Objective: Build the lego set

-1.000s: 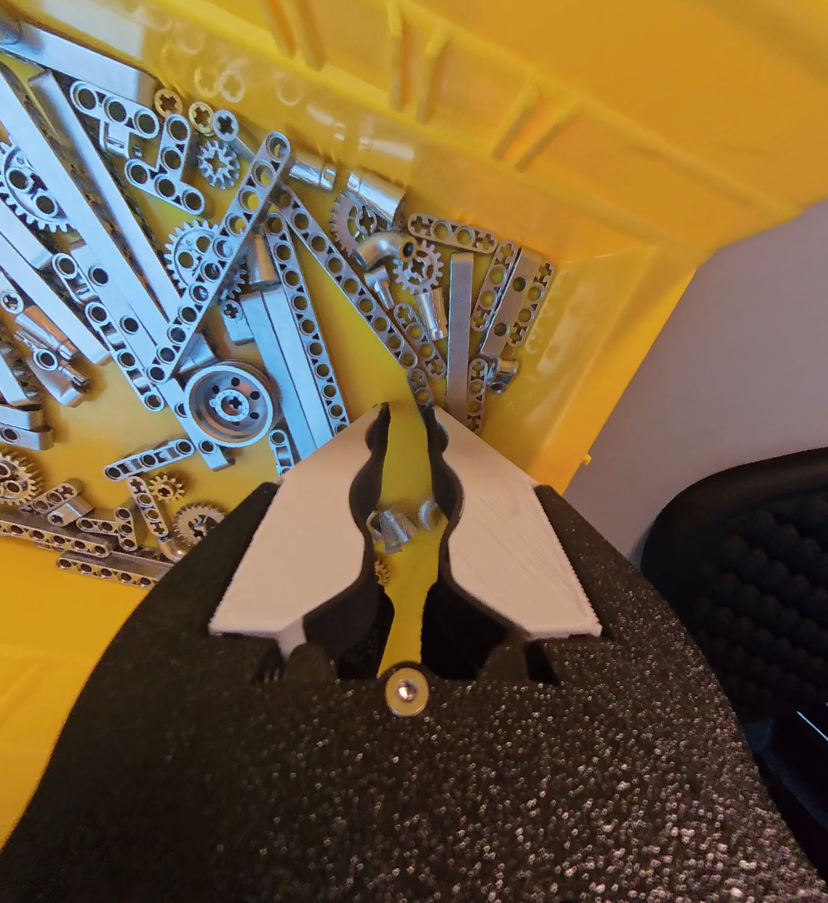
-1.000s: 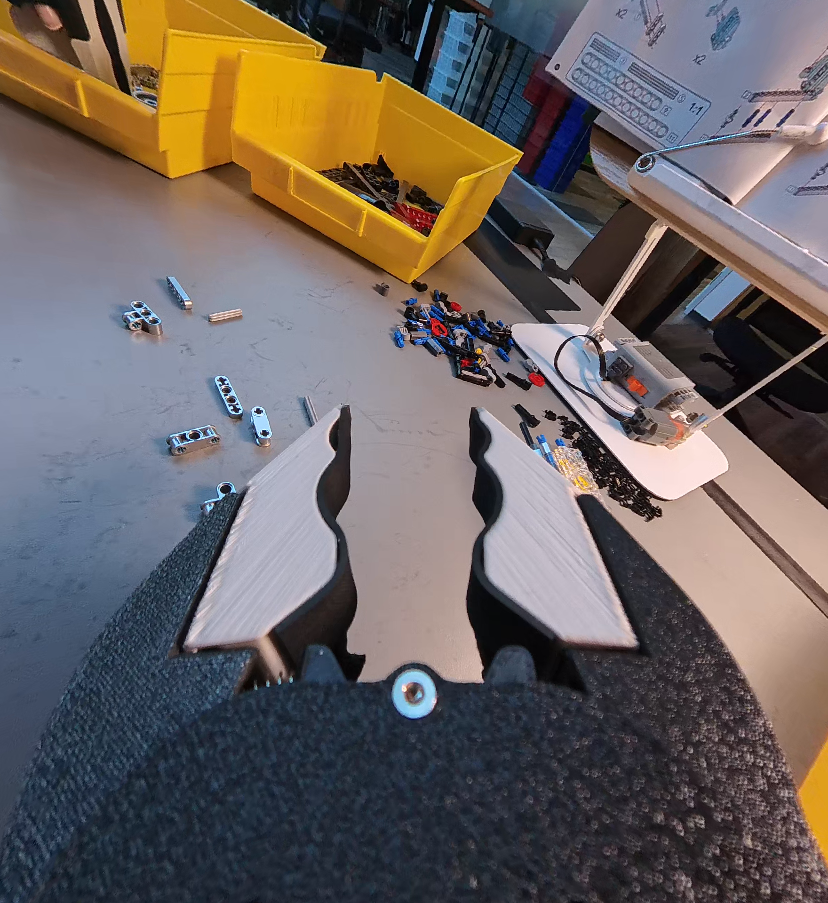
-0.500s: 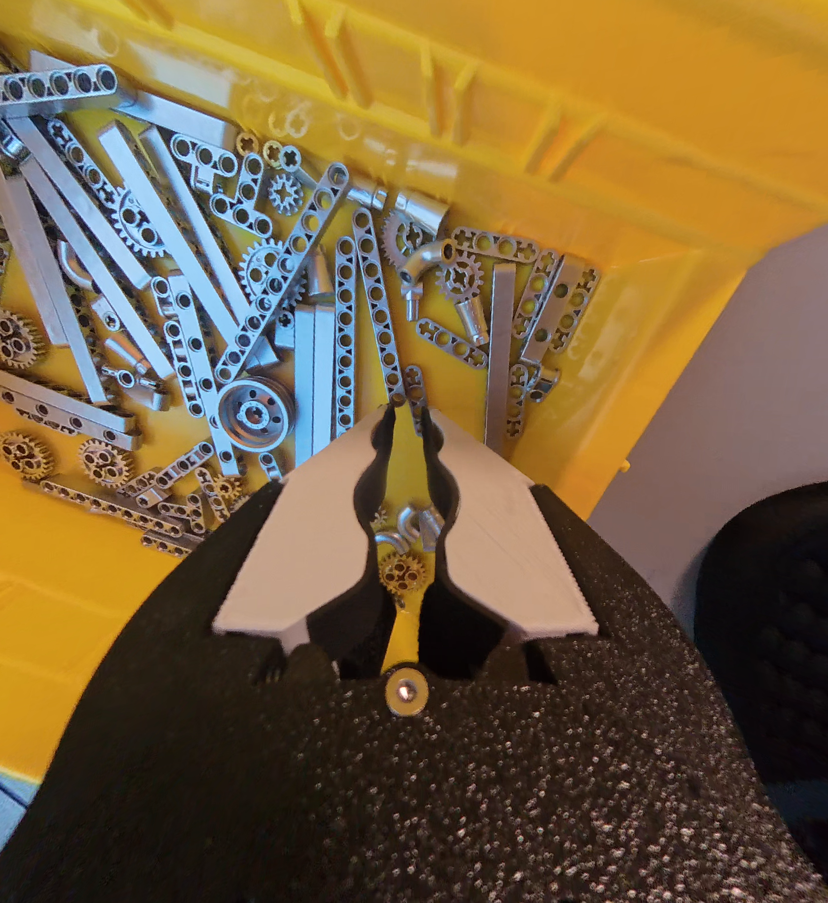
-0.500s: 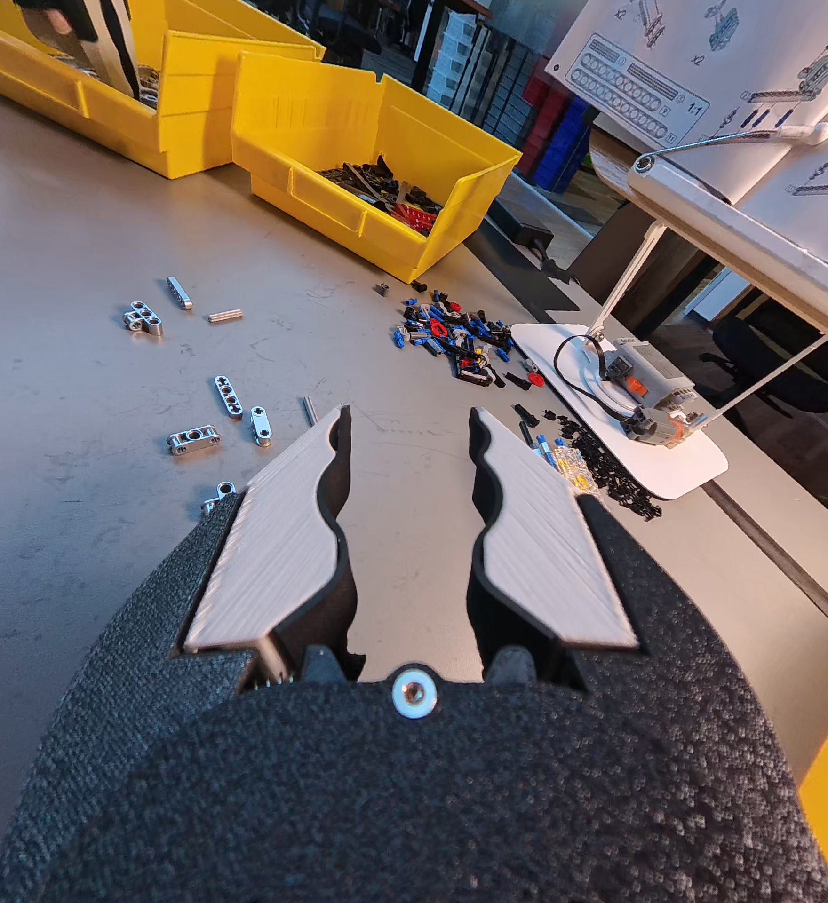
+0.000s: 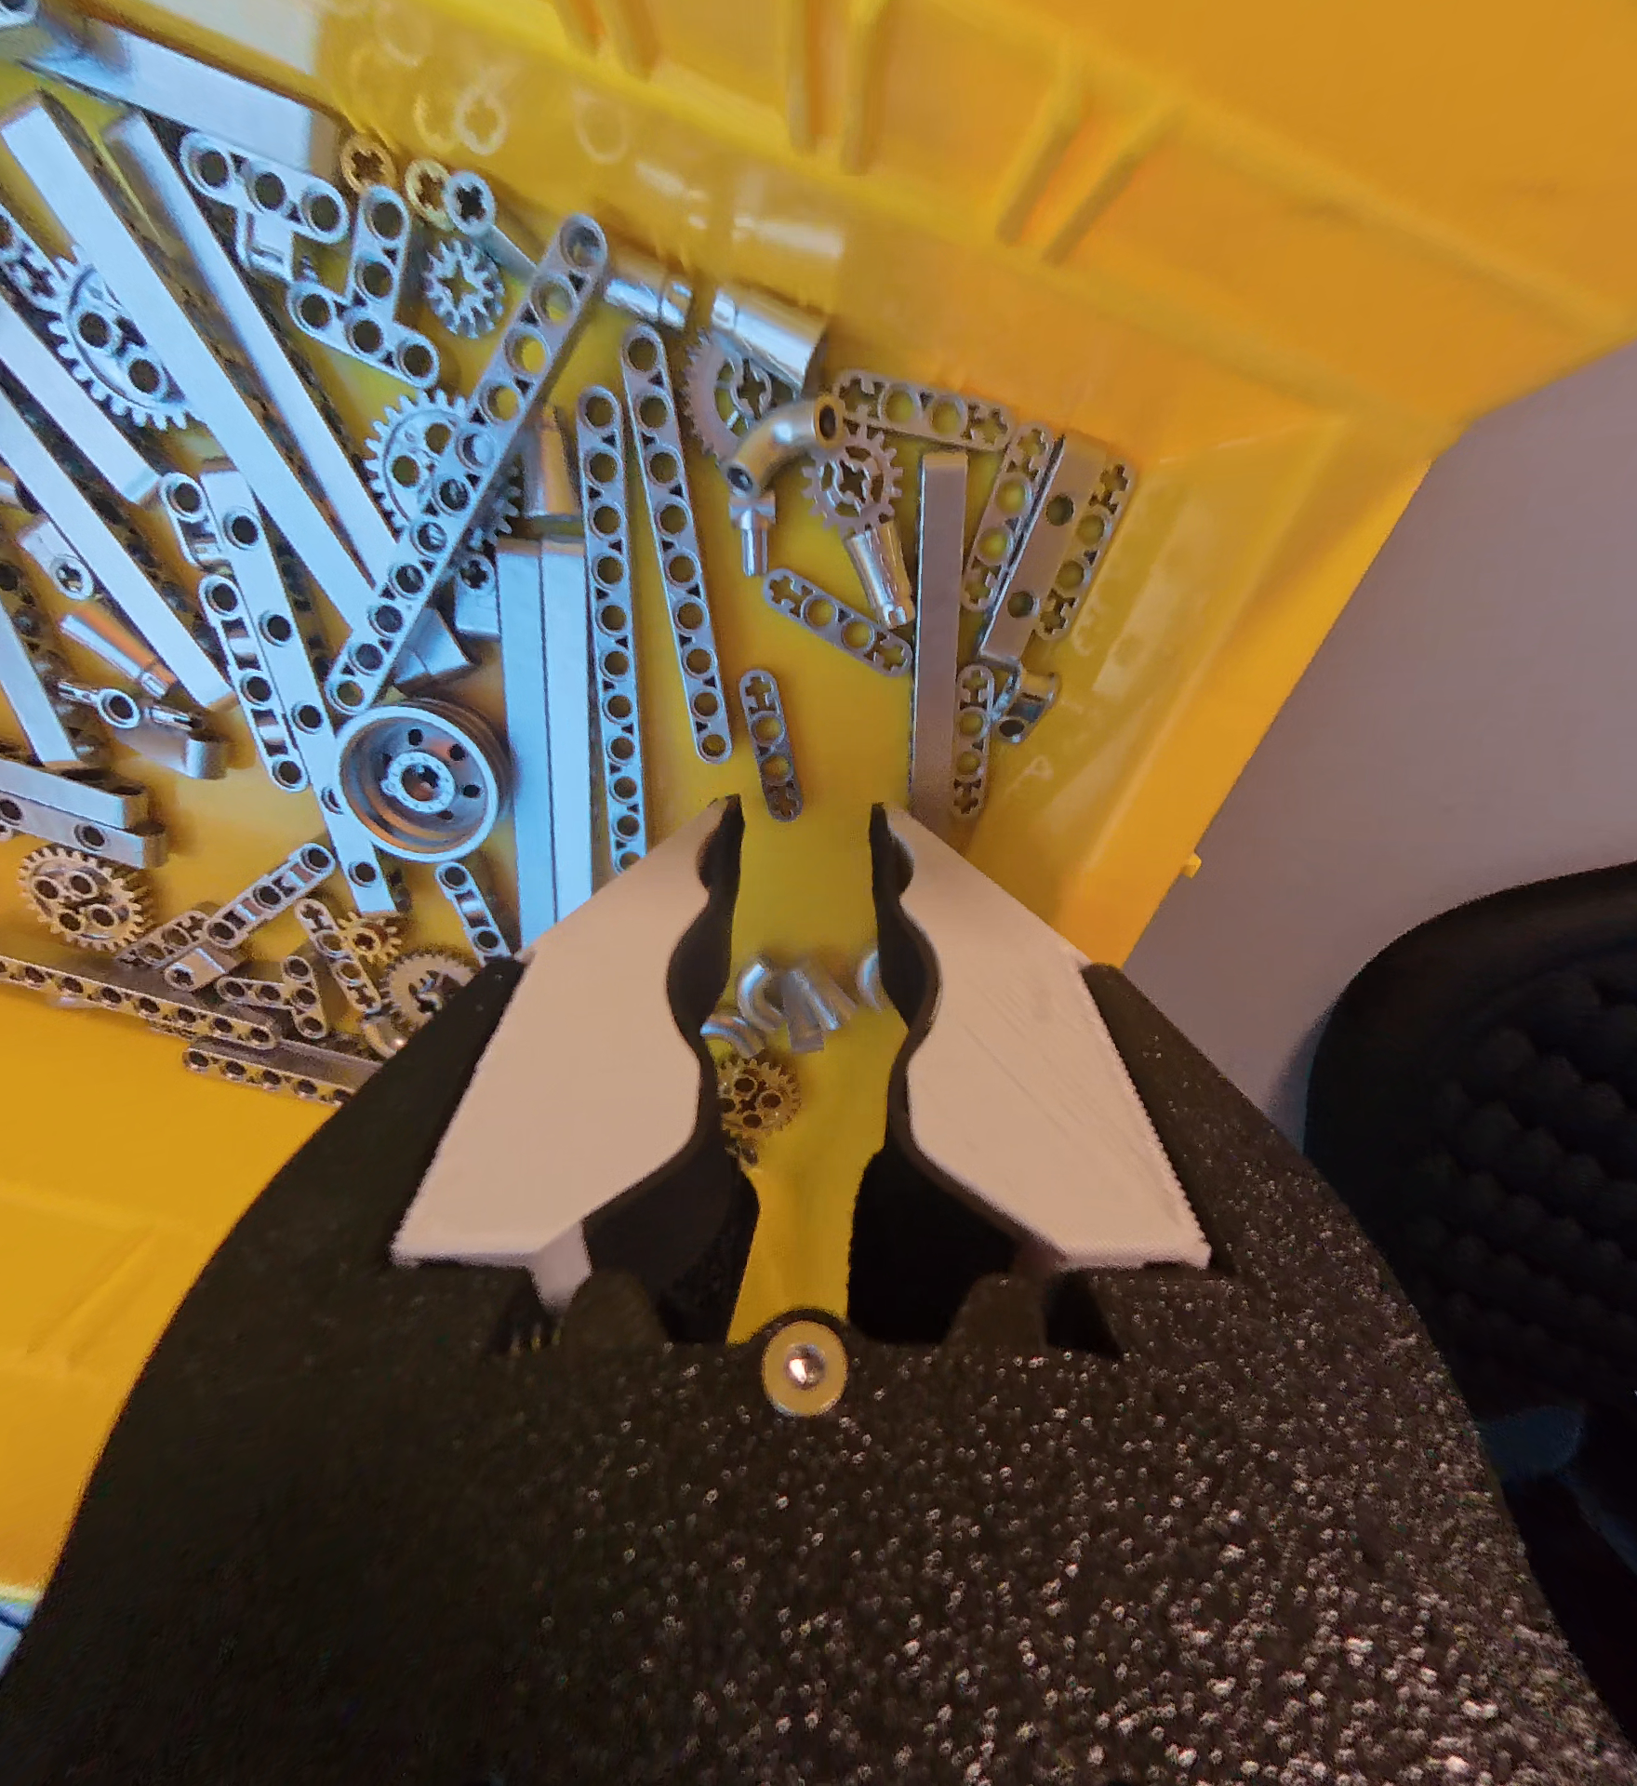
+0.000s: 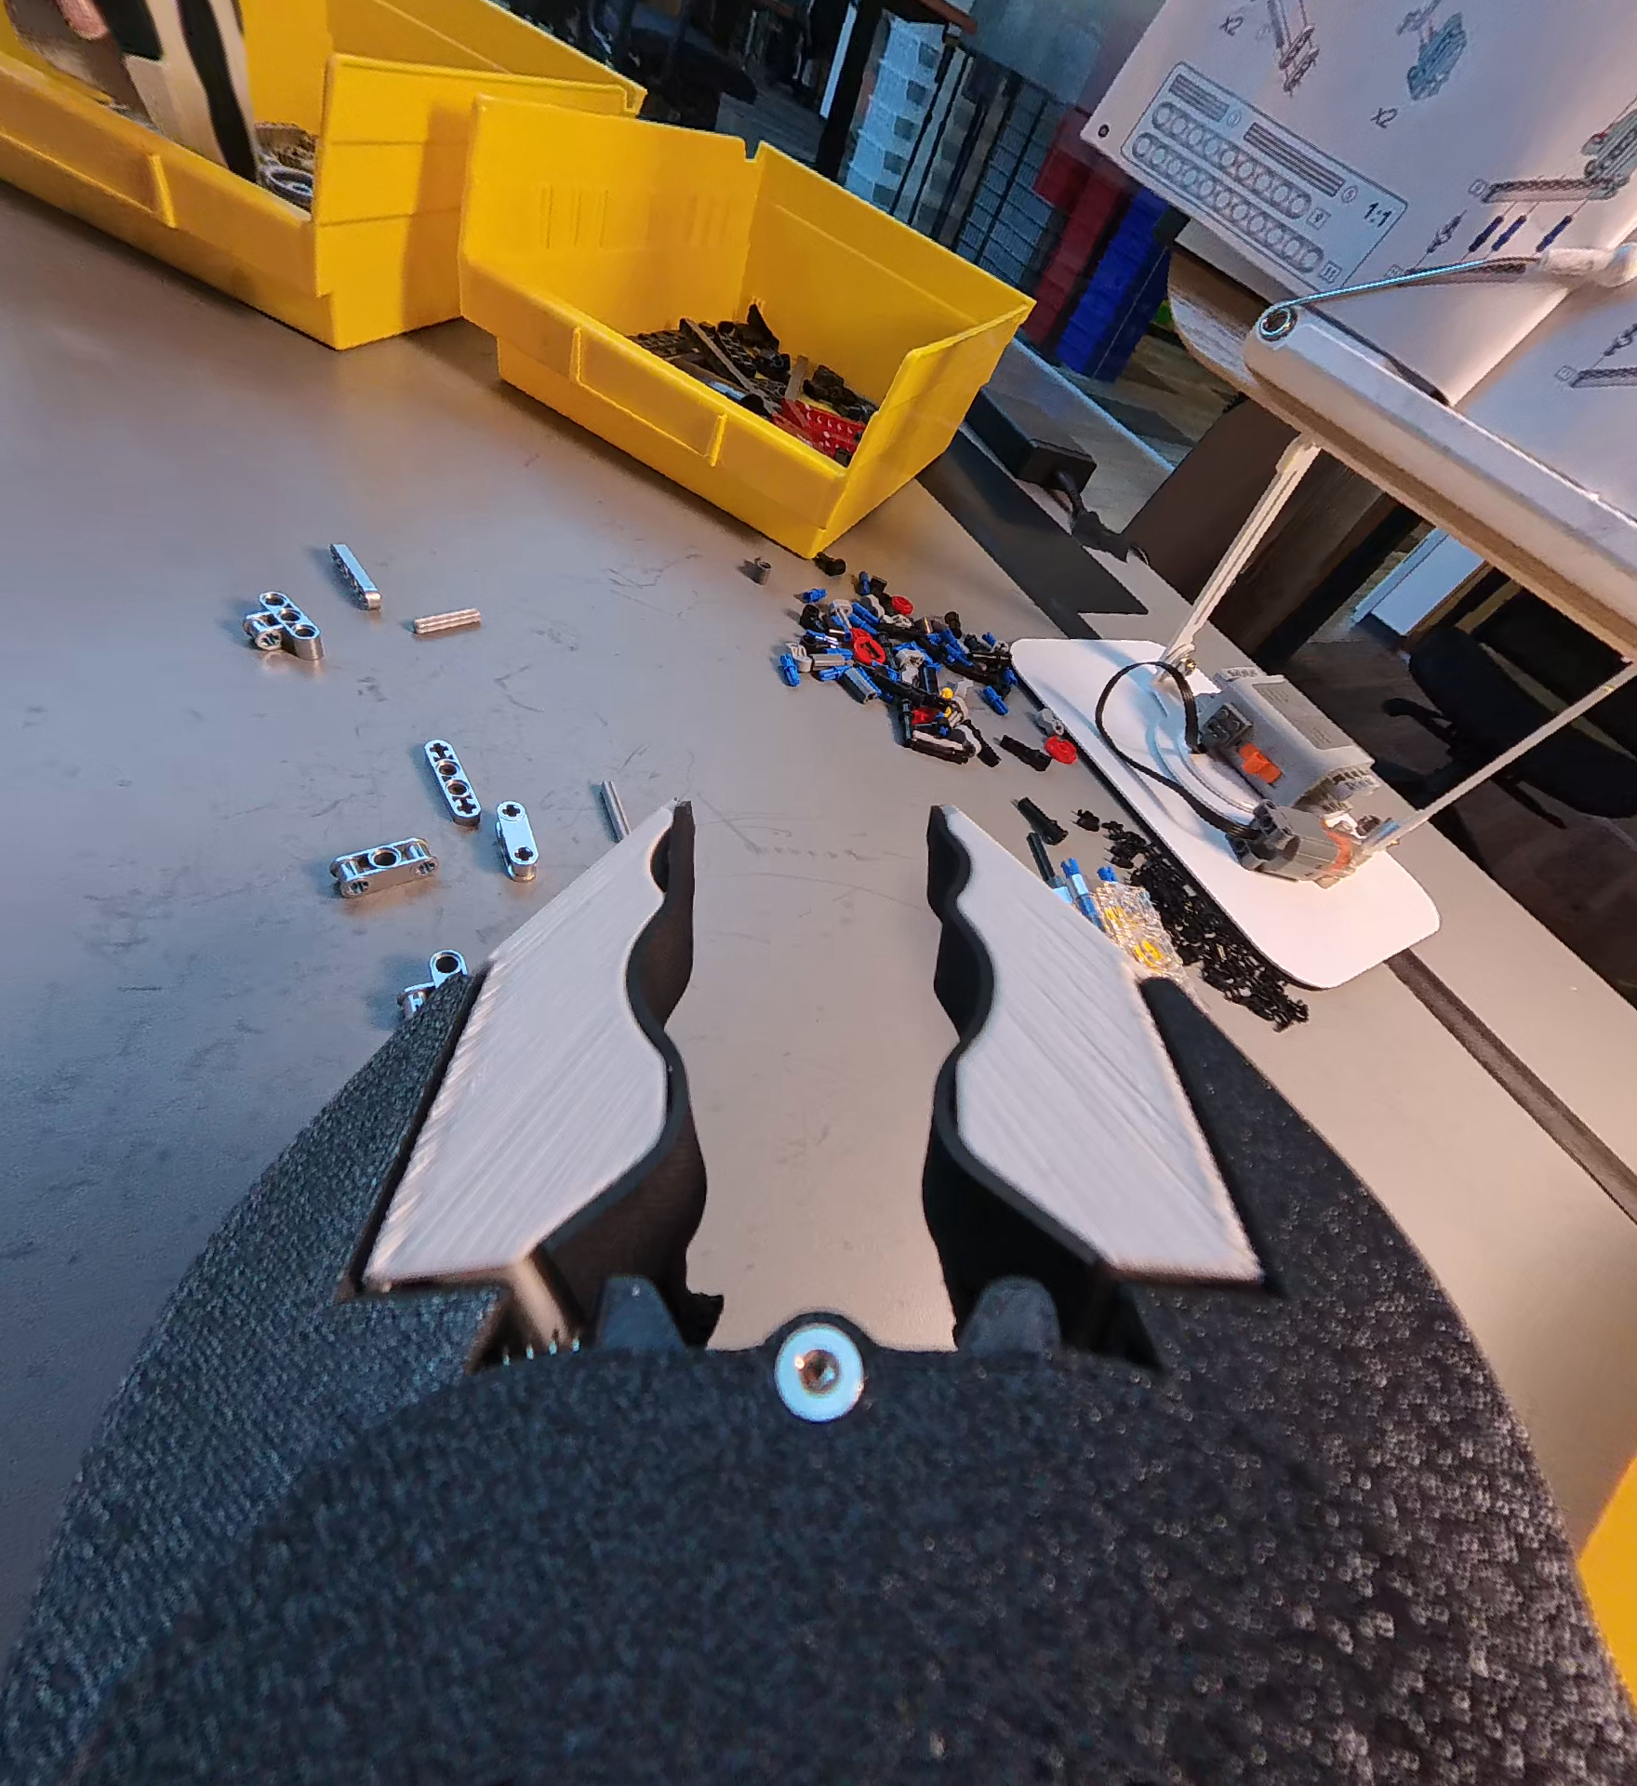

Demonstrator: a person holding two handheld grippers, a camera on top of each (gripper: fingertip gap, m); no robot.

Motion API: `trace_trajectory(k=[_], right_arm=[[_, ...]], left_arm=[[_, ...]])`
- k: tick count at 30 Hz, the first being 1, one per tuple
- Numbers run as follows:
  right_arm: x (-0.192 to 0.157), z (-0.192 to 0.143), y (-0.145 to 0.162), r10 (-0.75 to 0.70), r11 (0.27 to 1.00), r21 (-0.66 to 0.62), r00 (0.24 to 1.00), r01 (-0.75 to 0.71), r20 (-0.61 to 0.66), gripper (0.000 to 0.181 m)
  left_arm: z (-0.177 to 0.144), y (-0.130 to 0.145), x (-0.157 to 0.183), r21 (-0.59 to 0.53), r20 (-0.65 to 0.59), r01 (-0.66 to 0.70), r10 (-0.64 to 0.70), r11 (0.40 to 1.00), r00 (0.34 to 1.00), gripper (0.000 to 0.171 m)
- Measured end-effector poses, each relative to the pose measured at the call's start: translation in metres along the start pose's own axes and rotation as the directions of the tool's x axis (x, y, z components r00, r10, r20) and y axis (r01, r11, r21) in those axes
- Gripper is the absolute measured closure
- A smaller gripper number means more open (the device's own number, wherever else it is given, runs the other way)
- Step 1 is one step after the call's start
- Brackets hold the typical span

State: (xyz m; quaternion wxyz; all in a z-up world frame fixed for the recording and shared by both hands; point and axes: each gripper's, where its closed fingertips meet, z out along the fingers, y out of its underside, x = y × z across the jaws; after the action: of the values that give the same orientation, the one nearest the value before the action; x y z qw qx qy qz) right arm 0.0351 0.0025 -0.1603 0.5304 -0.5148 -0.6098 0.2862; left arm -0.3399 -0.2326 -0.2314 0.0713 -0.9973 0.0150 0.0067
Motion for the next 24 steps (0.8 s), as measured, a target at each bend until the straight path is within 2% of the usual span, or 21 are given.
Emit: trace_trajectory(k=[9,13,15,18,21,24], right_arm=[[-0.001,0.0,0.0,-0.001,1.0,-0.001,1.0,0.001,0.003,0.135],[0.0,0.0,0.0,0.001,1.0,-0.001,1.0,-0.001,0.001,0.135],[0.0,0.0,0.001,0.0,1.0,-0.002,1.0,0.0,0.001,0.135],[0.0,0.0,0.0,-0.002,1.0,-0.003,1.0,0.002,0.001,0.135],[0.0,-0.001,0.0,0.0,1.0,0.002,1.0,0.0,0.001,0.135],[0.0,0.0,0.0,0.002,1.0,0.001,1.0,-0.002,0.002,0.135]], left_arm=[[0.006,-0.004,-0.005,0.004,0.008,0.026,-0.026,1.0,1.0,0.145],[0.007,-0.007,-0.007,0.0,0.013,0.022,-0.022,1.0,1.0,0.154],[0.007,-0.007,-0.006,-0.003,0.016,0.005,-0.005,1.0,1.0,0.165],[0.004,-0.004,-0.006,-0.026,0.067,-0.056,0.058,0.998,0.996,0.166],[-0.022,-0.024,0.002,0.092,0.137,-0.109,0.096,0.99,0.986,0.165],[-0.063,-0.06,0.043,0.267,0.153,-0.231,0.196,0.935,0.969,0.165]])
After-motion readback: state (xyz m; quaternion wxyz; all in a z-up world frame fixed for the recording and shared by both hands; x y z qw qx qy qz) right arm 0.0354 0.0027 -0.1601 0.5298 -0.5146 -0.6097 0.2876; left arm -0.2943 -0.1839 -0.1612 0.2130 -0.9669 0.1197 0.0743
